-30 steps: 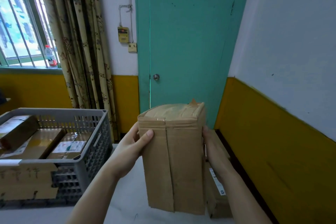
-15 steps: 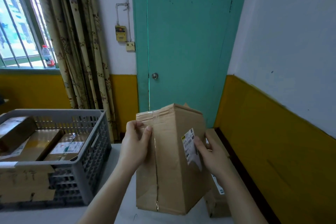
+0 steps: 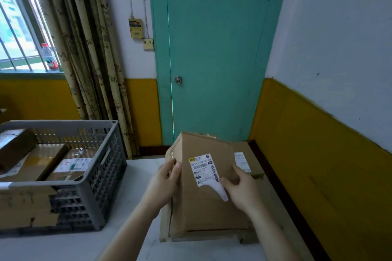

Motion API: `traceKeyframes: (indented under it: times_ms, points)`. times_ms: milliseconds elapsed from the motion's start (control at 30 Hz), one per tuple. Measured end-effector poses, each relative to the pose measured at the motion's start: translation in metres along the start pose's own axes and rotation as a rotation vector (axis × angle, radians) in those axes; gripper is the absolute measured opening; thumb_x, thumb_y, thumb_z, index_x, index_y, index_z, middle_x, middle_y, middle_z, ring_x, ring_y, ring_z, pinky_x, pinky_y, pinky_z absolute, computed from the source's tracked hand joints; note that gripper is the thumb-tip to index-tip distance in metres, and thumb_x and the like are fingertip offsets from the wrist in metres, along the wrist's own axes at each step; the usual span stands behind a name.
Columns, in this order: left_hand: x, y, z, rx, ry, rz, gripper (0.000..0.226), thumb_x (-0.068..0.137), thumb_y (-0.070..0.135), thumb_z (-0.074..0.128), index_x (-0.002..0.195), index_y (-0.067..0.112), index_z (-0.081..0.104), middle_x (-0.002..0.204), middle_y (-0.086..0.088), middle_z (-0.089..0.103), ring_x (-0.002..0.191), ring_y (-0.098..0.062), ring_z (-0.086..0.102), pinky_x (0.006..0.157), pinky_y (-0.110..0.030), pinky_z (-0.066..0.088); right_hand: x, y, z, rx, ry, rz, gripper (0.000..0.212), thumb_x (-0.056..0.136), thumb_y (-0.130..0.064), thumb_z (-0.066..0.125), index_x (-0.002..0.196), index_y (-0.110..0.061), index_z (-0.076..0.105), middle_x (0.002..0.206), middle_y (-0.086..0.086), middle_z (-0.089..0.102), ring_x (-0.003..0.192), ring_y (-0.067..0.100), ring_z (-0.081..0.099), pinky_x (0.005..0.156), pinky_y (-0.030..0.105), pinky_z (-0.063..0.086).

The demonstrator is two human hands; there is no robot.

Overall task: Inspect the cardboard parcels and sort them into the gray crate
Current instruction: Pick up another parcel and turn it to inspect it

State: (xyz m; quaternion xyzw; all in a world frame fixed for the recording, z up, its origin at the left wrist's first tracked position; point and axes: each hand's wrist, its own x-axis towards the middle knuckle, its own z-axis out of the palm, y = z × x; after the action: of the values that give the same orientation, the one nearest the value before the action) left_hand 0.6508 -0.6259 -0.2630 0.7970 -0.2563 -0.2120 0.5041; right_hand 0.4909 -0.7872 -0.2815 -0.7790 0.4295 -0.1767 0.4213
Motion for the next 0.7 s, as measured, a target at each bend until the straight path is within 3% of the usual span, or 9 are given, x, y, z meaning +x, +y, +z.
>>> traceKeyframes:
  times_ms: [100, 133, 200, 233, 300, 367, 433, 567, 700]
  points:
    - [0.001, -0.012, 0.015, -0.037, 0.004, -0.067, 0.027, 0.110, 0.036, 0.041, 0.128, 0.032, 0.060, 0.118, 0.010, 0.068, 0.113, -0.013, 0.063, 0.085, -0.031, 0.052, 0.001, 0.013, 0.008, -0.090, -0.008, 0.018, 0.072, 0.096, -0.040, 0.065, 0.158, -0.022, 0.035, 0.150, 0.001, 0.054, 0.126, 0.021, 0.058, 0.083, 0.024, 0.041]
    - [0.002, -0.016, 0.020, -0.050, -0.004, -0.092, 0.025, 0.111, 0.035, 0.039, 0.125, 0.033, 0.060, 0.113, 0.011, 0.068, 0.105, -0.009, 0.063, 0.083, -0.032, 0.054, 0.001, 0.017, 0.010, -0.118, -0.009, 0.019, 0.071, 0.096, -0.040, 0.064, 0.158, -0.023, 0.035, 0.151, 0.000, 0.053, 0.127, 0.020, 0.058, 0.083, 0.024, 0.042]
    - [0.005, -0.024, 0.029, -0.070, -0.039, -0.154, 0.025, 0.111, 0.038, 0.036, 0.123, 0.032, 0.058, 0.116, 0.005, 0.069, 0.105, -0.012, 0.064, 0.091, -0.039, 0.056, 0.002, 0.024, 0.014, -0.153, -0.021, 0.032, 0.068, 0.098, -0.041, 0.061, 0.158, -0.024, 0.035, 0.154, 0.000, 0.051, 0.124, 0.019, 0.060, 0.081, 0.024, 0.043]
    - [0.008, -0.028, 0.034, -0.075, -0.057, -0.180, 0.025, 0.111, 0.040, 0.036, 0.121, 0.033, 0.057, 0.115, 0.006, 0.069, 0.104, -0.012, 0.066, 0.091, -0.039, 0.056, 0.003, 0.027, 0.016, -0.165, -0.032, 0.041, 0.067, 0.099, -0.041, 0.059, 0.159, -0.023, 0.035, 0.155, 0.001, 0.048, 0.126, 0.020, 0.058, 0.086, 0.026, 0.046]
    - [0.013, -0.038, 0.045, -0.068, -0.084, -0.216, 0.021, 0.111, 0.040, 0.038, 0.119, 0.034, 0.056, 0.111, 0.009, 0.070, 0.096, -0.005, 0.066, 0.075, -0.027, 0.056, 0.008, 0.037, 0.021, -0.194, -0.064, 0.069, 0.065, 0.101, -0.042, 0.057, 0.159, -0.022, 0.034, 0.157, 0.003, 0.046, 0.138, 0.022, 0.050, 0.103, 0.033, 0.045]
    - [0.019, -0.049, 0.055, -0.032, -0.094, -0.233, 0.020, 0.111, 0.036, 0.038, 0.119, 0.032, 0.056, 0.108, 0.010, 0.070, 0.090, -0.004, 0.064, 0.063, -0.020, 0.051, 0.013, 0.047, 0.026, -0.219, -0.089, 0.098, 0.065, 0.102, -0.041, 0.055, 0.159, -0.021, 0.033, 0.157, 0.003, 0.047, 0.140, 0.023, 0.048, 0.107, 0.034, 0.043]
    - [0.024, -0.060, 0.068, -0.016, -0.113, -0.264, 0.023, 0.112, 0.031, 0.038, 0.122, 0.028, 0.058, 0.108, 0.006, 0.070, 0.092, -0.011, 0.066, 0.066, -0.024, 0.053, 0.018, 0.060, 0.032, -0.238, -0.104, 0.127, 0.065, 0.102, -0.040, 0.054, 0.160, -0.021, 0.031, 0.156, 0.004, 0.048, 0.138, 0.023, 0.050, 0.105, 0.034, 0.045]
    - [0.033, -0.083, 0.089, 0.021, -0.156, -0.332, 0.028, 0.111, 0.028, 0.037, 0.127, 0.021, 0.060, 0.120, -0.006, 0.072, 0.108, -0.026, 0.068, 0.095, -0.049, 0.059, 0.028, 0.084, 0.042, -0.262, -0.136, 0.177, 0.064, 0.103, -0.039, 0.052, 0.160, -0.022, 0.028, 0.155, 0.004, 0.047, 0.139, 0.024, 0.048, 0.106, 0.037, 0.045]
    - [0.045, -0.106, 0.106, 0.072, -0.132, -0.346, 0.040, 0.110, 0.032, 0.040, 0.144, 0.014, 0.050, 0.134, -0.010, 0.065, 0.120, -0.031, 0.063, 0.103, -0.051, 0.053, 0.044, 0.104, 0.050, -0.261, -0.193, 0.192, 0.064, 0.104, -0.041, 0.049, 0.161, -0.022, 0.026, 0.156, 0.004, 0.045, 0.138, 0.023, 0.048, 0.104, 0.035, 0.045]
